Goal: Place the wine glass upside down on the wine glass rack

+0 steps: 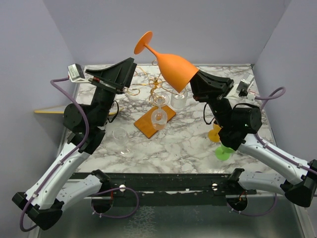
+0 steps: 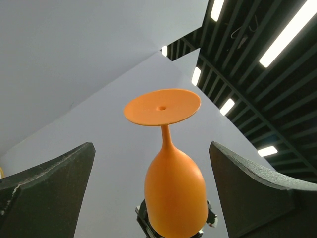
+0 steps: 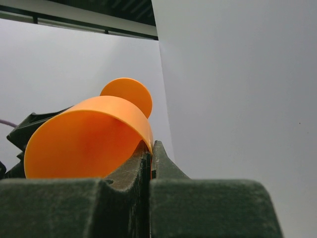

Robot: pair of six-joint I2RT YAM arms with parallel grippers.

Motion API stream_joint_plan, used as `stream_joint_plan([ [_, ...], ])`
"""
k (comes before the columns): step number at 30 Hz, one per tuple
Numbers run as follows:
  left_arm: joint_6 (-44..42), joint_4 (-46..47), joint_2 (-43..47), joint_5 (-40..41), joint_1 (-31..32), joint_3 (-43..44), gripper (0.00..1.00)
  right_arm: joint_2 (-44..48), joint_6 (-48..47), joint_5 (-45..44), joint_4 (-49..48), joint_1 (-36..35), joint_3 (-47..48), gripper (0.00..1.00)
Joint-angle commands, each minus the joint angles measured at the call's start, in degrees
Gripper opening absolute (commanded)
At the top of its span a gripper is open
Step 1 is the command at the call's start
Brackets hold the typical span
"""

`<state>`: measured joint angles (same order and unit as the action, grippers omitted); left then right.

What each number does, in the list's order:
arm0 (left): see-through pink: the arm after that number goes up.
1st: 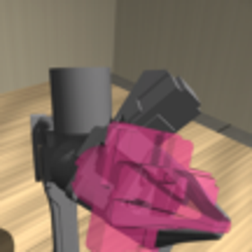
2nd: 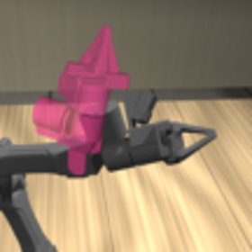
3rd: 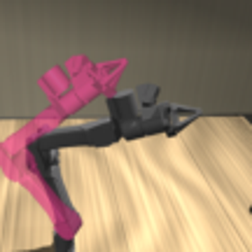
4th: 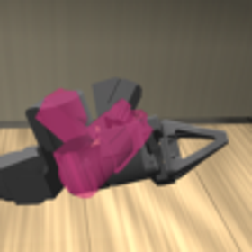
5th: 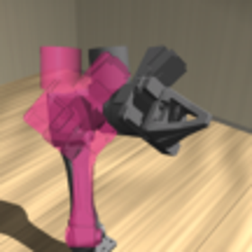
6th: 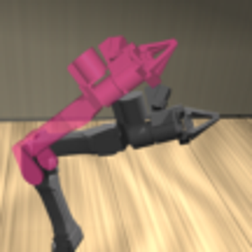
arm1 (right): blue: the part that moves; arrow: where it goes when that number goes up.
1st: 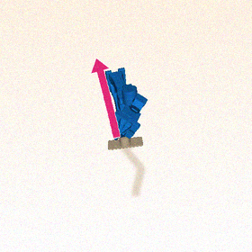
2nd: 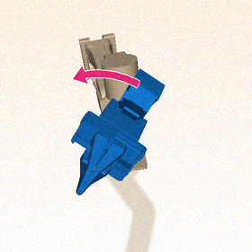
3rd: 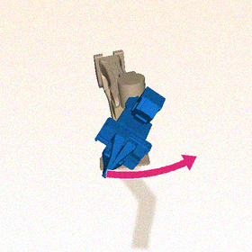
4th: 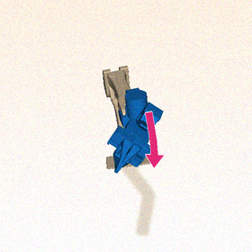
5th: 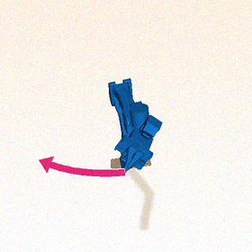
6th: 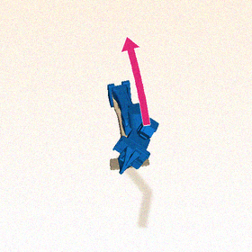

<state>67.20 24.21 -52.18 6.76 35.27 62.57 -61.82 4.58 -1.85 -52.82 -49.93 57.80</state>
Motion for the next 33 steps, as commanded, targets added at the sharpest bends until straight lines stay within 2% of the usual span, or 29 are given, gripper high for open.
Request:
stream_joint_plan([
  [1,4.7,1.7,3.2,3.2,0.2,-1.8,0.99,0.3,-0.6,1.2,-5.4,-0.2,-0.7,0.01],
  [4,9.7,1.7,3.4,2.2,0.2,-1.7,0.99,0.5,-2.0,5.1,-6.8,-0.2,-1.5,0.01],
  [8,13.5,1.7,0.9,-4.6,0.2,0.7,0.99,0.4,-3.4,8.7,-6.5,-0.2,-1.2,0.01],
  [10,11.2,1.7,-0.6,-9.5,0.1,2.7,0.99,0.5,-2.9,8.6,-4.8,-0.2,-0.3,0.01],
  [13,7.2,1.7,-2.3,-12.6,0.2,4.4,0.99,0.3,-2.5,9.0,-3.1,-0.3,0.5,0.01],
  [17,4.4,2.4,-4.5,-13.3,0.4,6.4,0.99,-1.2,-2.3,10.0,-2.2,-0.2,1.7,0.01],
  [21,2.9,4.4,-6.0,-10.7,0.8,7.8,0.98,-2.9,-3.2,13.2,-1.2,-0.2,3.4,0.01],
  [25,2.8,6.6,-6.0,-5.9,0.9,7.6,0.81,-4.6,-4.0,17.1,-0.1,-0.2,4.9,0.01],
  [30,2.2,8.0,-5.4,-1.2,1.0,6.5,0.46,-6.5,-4.1,19.4,0.0,-0.3,6.0,0.01],
  [33,1.8,8.1,-5.0,-0.9,1.0,5.8,0.19,-7.2,-3.7,20.4,-0.1,-0.2,6.4,0.01],
])
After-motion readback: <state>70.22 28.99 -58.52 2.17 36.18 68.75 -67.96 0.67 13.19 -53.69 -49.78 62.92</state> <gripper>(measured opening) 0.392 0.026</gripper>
